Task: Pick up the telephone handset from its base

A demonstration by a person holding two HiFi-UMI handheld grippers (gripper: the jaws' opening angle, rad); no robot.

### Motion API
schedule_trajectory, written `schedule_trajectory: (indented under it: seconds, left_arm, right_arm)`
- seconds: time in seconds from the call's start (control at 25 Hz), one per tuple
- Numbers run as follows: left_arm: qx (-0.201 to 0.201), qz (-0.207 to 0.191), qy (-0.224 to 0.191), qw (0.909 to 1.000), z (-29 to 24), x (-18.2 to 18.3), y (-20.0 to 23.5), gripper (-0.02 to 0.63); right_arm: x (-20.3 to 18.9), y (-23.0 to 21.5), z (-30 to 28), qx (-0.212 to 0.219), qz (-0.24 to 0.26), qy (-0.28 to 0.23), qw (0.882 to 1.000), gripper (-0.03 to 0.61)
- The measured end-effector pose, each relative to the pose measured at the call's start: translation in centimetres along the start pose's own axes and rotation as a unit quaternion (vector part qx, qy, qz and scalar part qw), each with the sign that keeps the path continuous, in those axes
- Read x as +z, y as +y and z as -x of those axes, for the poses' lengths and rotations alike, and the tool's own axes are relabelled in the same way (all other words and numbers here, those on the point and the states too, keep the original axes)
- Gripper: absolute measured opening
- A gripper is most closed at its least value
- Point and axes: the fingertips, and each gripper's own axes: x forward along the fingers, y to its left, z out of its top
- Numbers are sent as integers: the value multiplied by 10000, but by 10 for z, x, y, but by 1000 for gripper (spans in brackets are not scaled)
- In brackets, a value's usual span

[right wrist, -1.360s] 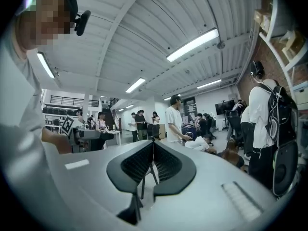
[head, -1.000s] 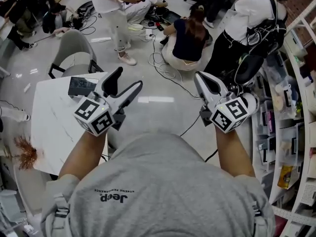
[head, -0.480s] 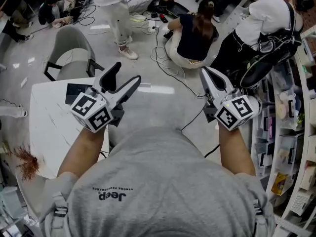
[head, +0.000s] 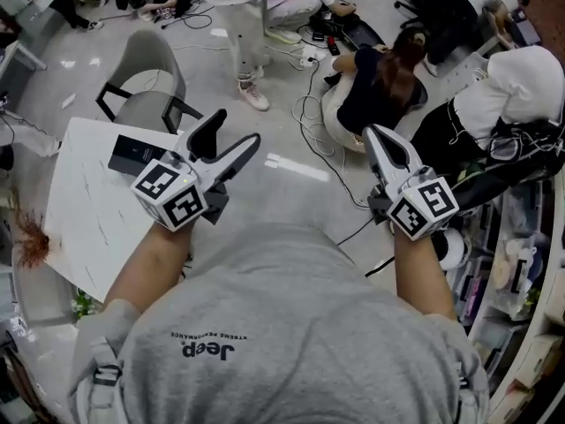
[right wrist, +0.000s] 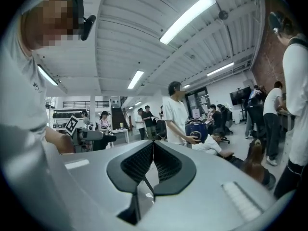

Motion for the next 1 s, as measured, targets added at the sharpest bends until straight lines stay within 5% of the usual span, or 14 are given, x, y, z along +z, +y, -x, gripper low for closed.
schedule_trajectory:
  seconds: [0.28,0.64,1.0]
  left_arm:
    - [633,279,-158,9975,-7,-7,20,403]
    - [1189,471,-247,9915,58,-25,101,403]
    - [2441,986,-485,9635,170,-68,173,403]
  right_arm:
    - [-2,-24,-47,715,14,185,9973,6]
    - [-23,50,-161,1424,-129,361,9891,5]
    - [-66,150,-265,2514,95,767,9648,5]
